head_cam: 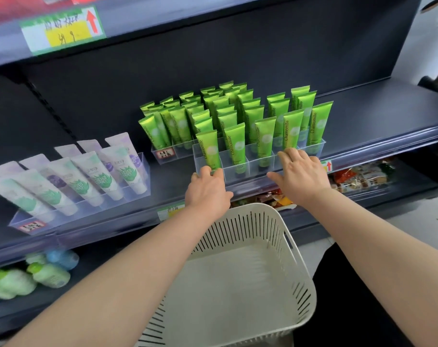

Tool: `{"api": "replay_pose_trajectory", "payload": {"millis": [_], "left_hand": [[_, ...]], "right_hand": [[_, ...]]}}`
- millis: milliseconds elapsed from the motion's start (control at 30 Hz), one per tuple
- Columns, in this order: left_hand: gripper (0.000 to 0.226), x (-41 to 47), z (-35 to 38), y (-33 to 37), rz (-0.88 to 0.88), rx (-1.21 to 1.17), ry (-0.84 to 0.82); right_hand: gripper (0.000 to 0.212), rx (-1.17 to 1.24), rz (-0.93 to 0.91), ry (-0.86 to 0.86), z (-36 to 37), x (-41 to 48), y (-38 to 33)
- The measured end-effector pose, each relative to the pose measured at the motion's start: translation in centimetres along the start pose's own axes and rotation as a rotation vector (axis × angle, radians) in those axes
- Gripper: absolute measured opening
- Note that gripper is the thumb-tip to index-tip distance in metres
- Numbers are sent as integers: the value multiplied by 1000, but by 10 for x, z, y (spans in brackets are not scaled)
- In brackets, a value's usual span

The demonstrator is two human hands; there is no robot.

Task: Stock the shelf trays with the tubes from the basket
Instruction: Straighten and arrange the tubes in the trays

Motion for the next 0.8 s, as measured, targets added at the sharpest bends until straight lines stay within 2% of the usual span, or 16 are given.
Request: {"api": "replay_pose_trajectory", "payload": {"millis": [800], "left_hand": [[50, 48, 5, 82, 94, 13, -1]], "right_hand": [[64, -17, 157, -17, 1, 29, 84]]}}
Point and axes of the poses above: each hand's wrist, its own x-axis towards the middle knuckle, its own z-axis out of the palm, y = z × x, the point moved 8 cm from there along x, towards the middle knuckle, and after that the axes turned 13 degrees about z, right-handed, at the moved point
